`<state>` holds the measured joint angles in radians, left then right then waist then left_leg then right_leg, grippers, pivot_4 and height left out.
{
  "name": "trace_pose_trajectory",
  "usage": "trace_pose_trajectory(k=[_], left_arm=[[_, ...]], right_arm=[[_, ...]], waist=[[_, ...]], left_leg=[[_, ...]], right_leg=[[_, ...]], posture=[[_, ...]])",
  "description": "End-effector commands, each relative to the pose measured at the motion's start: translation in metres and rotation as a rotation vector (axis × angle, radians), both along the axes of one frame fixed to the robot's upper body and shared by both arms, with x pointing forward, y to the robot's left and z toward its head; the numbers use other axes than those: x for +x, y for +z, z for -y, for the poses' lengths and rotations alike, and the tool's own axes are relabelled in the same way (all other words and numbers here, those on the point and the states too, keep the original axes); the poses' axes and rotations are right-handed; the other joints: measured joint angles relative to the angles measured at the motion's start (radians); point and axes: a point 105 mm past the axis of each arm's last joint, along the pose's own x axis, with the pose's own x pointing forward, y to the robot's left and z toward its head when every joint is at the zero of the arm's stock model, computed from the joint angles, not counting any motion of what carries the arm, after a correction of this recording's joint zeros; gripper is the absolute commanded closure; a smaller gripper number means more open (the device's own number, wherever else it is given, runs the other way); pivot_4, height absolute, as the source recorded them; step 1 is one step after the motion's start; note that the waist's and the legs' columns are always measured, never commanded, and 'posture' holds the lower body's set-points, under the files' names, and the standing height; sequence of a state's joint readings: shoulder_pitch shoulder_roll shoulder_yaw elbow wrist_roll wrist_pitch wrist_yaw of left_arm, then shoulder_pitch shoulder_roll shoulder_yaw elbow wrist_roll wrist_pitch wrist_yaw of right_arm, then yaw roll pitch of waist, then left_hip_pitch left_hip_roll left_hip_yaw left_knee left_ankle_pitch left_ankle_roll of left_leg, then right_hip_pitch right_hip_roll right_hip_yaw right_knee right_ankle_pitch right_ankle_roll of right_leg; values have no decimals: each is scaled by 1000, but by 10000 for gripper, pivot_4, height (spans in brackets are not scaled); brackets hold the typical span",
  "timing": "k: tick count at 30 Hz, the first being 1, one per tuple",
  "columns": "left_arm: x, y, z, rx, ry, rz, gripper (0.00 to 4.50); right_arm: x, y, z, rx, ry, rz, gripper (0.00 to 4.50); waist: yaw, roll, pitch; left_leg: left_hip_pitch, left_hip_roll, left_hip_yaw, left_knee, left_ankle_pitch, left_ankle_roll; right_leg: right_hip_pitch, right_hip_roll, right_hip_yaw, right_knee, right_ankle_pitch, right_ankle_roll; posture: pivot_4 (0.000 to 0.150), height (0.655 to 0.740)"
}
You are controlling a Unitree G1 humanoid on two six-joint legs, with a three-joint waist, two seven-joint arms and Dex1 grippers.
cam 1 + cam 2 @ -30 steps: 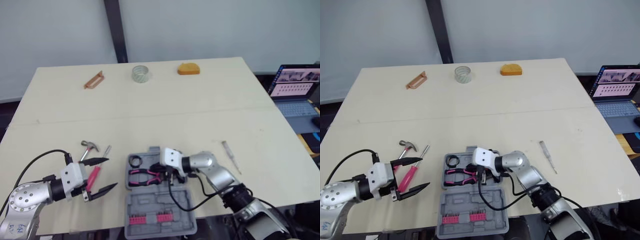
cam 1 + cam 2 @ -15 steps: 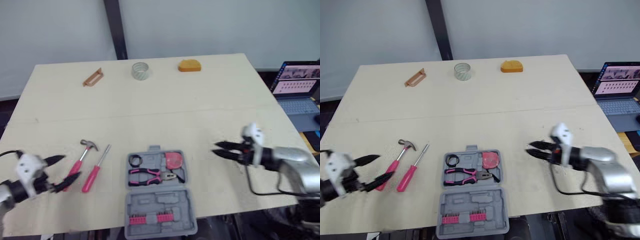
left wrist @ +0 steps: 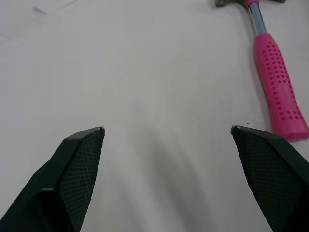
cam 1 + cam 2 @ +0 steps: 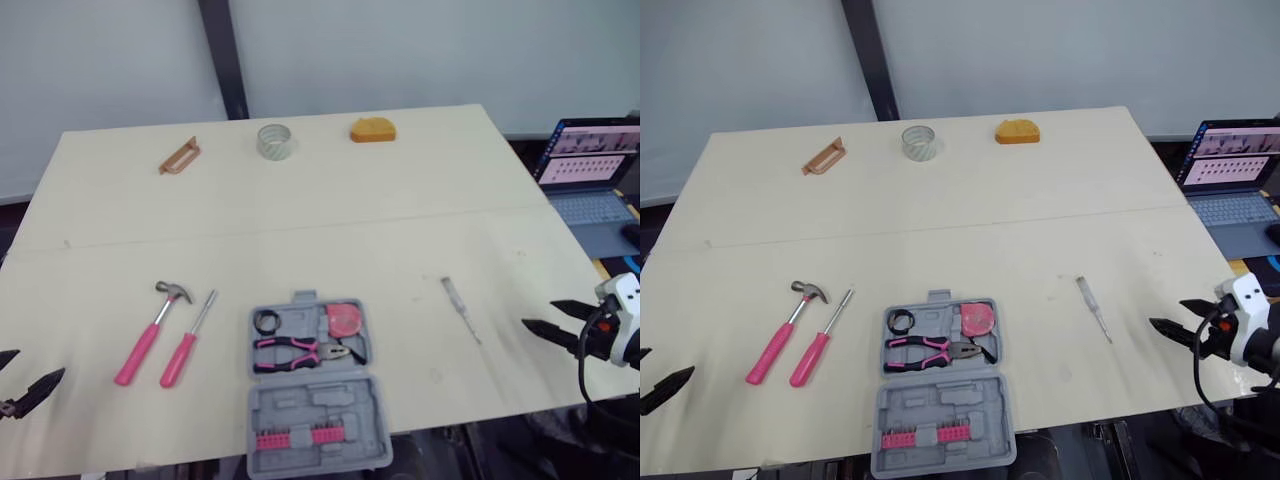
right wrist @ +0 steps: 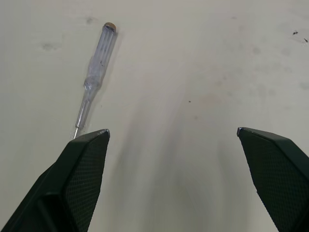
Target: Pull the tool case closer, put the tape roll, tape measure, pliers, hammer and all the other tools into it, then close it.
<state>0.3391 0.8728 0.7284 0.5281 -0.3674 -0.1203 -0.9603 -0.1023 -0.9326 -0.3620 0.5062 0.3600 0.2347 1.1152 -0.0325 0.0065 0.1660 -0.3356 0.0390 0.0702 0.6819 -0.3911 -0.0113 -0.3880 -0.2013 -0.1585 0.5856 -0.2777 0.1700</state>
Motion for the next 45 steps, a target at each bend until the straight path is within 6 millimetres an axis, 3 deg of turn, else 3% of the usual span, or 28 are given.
trace_pose_trajectory(k=[1, 5, 8, 9, 11, 13, 14, 18, 21, 26, 30, 45], left_arm=[[0, 6, -3, 24, -5, 4, 0], [7, 2, 9, 11, -59, -25, 0], [18, 3, 34, -21, -165, -46, 0], [21, 3, 42, -30, -201, -62, 2402], [28, 3, 63, -44, -289, -92, 8885], [38, 4, 95, -61, -414, -124, 18090], [43, 4, 113, -77, -477, -141, 24398], [47, -3, 156, -104, -621, -215, 44728], [49, -12, 193, -142, -720, -255, 45000], [42, -29, 227, -164, -810, -335, 45000], [38, -45, 239, -149, -838, -380, 45000], [50, -63, 273, -139, -837, -314, 45000]], right_arm=[[2, 13, 3, -32, 19, 38, 305], [6, 16, -6, -26, 60, 37, 305], [10, 25, -30, 13, 139, 44, 305], [11, 28, -39, 26, 167, 41, 40], [10, 34, -69, 47, 257, 40, 0], [6, 35, -104, 51, 380, 32, 5288], [0, 32, -123, 51, 450, 11, 9336], [-15, 19, -165, 14, 595, -46, 28930], [-24, 1, -191, -50, 686, -85, 44646], [-32, -20, -208, -119, 754, -134, 44646], [-31, -34, -219, -164, 791, -149, 44646], [-28, -40, -248, -132, 856, -152, 44646]], waist=[[1, 0, 0], [1, 0, 0], [3, 0, 1], [4, 0, 1], [5, 1, 1], [5, 0, 1], [6, 0, 1], [8, 0, 1], [8, 0, 1], [9, 0, 1], [6, 0, 1], [39, 0, 0]], left_leg=[[0, 0, 0, 0, 0, 0], [0, 0, 0, 0, 0, 0], [0, 0, 0, 0, 0, 0], [0, 0, 0, 1, 0, 0], [0, 0, 0, 1, 0, 0], [0, 0, 0, 1, 0, 0], [-1, 1, 0, 1, 0, 0], [-1, 1, 0, 1, 0, 0], [-2, 0, 0, 1, 0, 0], [-2, 0, 0, 2, 0, 0], [-2, 0, 0, 2, 0, 0], [-2, 0, -1, 6, 0, 0]], right_leg=[[0, 0, 0, 0, 0, 0], [0, 0, 0, 1, 0, 0], [0, 0, 0, 1, 0, 0], [0, 0, 1, 1, 0, 0], [-1, 0, 1, 2, 0, 0], [-1, 0, 1, 2, 0, 0], [-1, 0, 1, 2, 0, 0], [-2, 0, 1, 2, 0, 0], [-2, 0, 1, 2, 0, 0], [-2, 0, 1, 2, 0, 0], [-2, 0, 1, 2, 0, 0], [0, 0, 1, 3, 1, -1]], posture=[[1500, 7400], [1500, 7400], [1500, 7400], [1500, 7400], [1500, 7400], [1500, 7400], [1500, 7400], [1500, 7400], [1500, 7400], [1500, 7400], [1500, 7400], [1500, 7400]])
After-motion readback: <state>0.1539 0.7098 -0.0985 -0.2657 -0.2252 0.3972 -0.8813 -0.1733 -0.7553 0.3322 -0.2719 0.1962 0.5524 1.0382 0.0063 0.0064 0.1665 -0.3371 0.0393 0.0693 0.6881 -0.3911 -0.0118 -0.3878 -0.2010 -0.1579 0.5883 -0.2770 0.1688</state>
